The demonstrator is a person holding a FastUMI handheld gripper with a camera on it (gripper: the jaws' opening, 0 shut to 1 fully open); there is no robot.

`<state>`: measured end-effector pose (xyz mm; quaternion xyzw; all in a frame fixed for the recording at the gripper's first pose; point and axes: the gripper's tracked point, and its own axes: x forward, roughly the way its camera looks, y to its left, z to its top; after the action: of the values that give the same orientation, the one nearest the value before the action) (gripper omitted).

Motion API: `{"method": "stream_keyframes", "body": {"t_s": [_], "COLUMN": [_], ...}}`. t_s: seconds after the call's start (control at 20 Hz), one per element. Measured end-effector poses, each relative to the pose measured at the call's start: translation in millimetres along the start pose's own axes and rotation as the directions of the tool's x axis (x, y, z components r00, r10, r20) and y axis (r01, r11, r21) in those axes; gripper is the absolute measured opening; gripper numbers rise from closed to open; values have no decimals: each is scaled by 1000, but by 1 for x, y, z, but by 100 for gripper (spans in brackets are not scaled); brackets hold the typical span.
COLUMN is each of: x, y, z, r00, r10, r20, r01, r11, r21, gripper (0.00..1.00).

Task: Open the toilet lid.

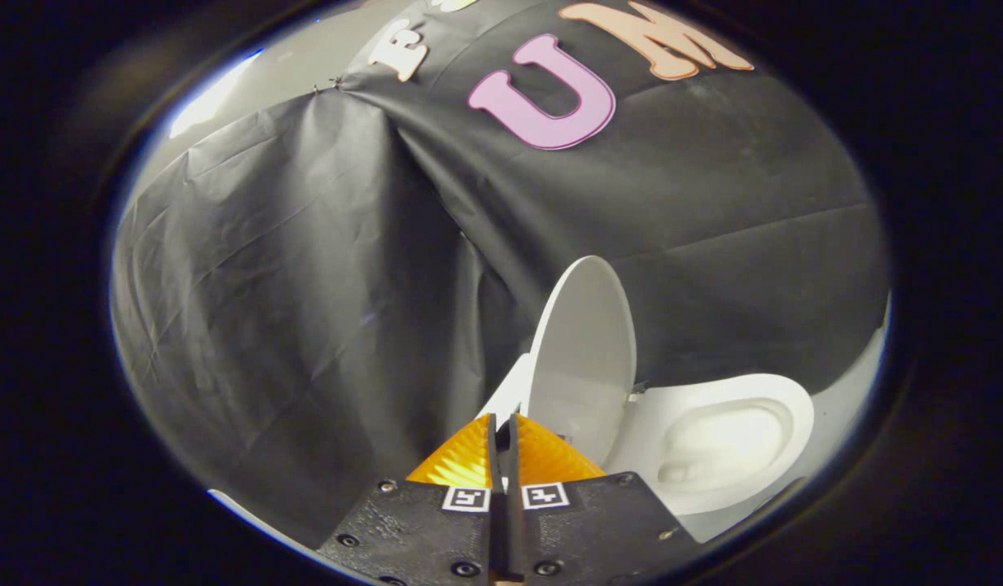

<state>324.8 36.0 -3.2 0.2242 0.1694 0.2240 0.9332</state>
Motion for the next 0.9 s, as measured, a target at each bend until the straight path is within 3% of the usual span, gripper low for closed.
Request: {"method": "stream_keyframes", "body": {"t_s": [0.35,0.9], "x": [14,60], "y": [17,60], "z": [-8,-23], "r00": [997,994], "r10": [72,79], "r20": [-17,-70], "r01": [-72,-84], "r11": [997,994], "r21": [4,-71], "gripper": [0,0]}}
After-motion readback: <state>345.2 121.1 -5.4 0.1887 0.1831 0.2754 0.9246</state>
